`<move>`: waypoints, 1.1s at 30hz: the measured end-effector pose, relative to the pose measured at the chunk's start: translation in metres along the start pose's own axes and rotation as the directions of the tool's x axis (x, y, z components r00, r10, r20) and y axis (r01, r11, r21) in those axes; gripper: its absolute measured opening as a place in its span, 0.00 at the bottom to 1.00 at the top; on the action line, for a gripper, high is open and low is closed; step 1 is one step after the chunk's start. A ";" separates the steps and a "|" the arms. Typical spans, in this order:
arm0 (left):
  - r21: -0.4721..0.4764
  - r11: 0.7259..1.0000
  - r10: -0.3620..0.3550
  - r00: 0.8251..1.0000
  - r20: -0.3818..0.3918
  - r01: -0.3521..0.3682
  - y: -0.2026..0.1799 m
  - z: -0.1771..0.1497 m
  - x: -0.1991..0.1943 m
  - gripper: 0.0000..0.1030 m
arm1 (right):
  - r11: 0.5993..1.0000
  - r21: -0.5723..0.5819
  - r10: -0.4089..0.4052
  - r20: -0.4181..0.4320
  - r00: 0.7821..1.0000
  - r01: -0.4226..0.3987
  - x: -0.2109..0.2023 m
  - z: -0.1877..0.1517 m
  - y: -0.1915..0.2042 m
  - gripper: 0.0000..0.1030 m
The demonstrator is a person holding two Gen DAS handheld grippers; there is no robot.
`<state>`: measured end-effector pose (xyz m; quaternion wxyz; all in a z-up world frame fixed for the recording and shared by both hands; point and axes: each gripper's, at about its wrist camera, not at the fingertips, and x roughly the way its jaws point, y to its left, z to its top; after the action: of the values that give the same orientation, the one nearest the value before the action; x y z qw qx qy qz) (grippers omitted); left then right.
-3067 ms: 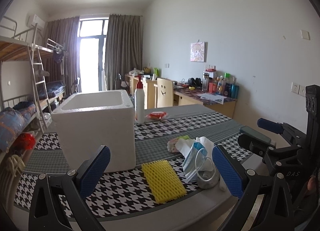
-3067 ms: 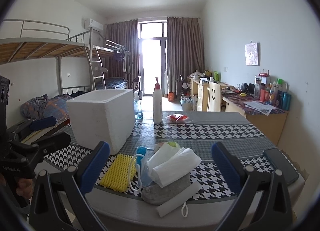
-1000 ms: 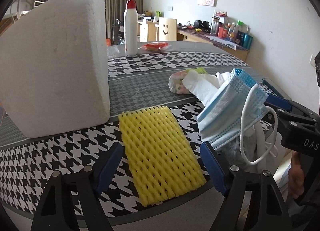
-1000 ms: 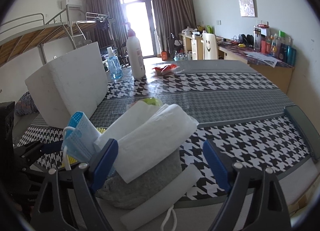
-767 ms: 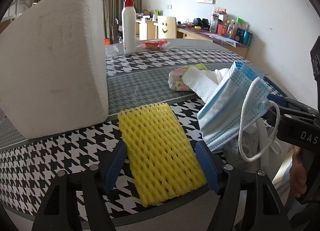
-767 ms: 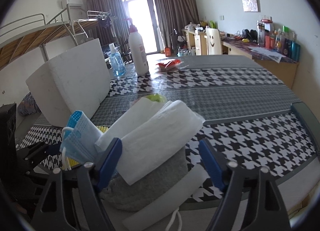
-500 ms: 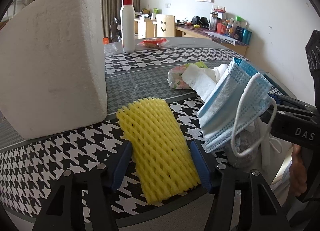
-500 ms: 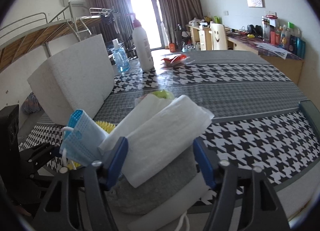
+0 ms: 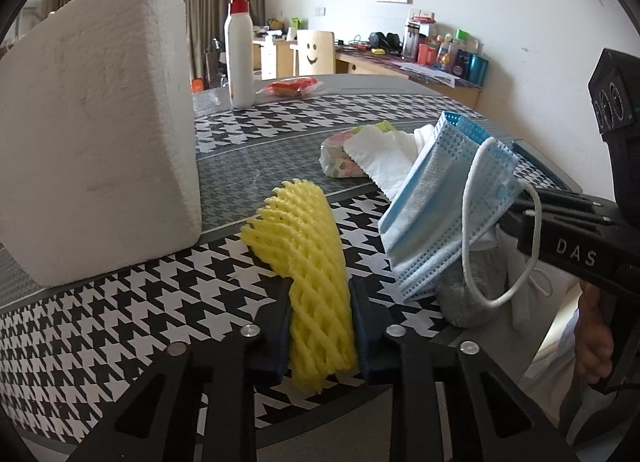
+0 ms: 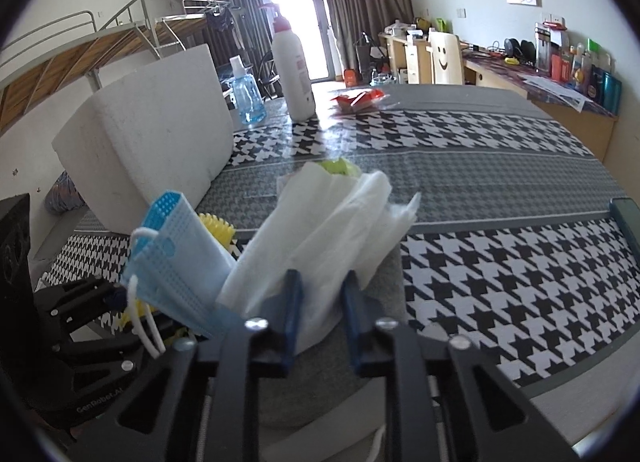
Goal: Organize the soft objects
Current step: 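Close the left tool on the yellow foam net while the right tool grasps the white tissue, then lift the yellow net with the left tool while the right tool lifts the white tissue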
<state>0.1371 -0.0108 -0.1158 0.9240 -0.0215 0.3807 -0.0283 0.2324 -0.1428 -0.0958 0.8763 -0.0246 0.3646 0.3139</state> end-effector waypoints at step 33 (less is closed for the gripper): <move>0.039 0.999 -0.035 0.977 0.212 0.028 0.010 0.031 -0.071 0.22 | 0.999 -0.048 0.008 0.209 0.978 0.002 -0.062 0.042 0.018 0.09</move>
<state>0.1091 0.0051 -0.0447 0.9592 -0.0141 0.2785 -0.0471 0.2149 -0.1499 -0.0212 0.9084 -0.0117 0.2631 0.3247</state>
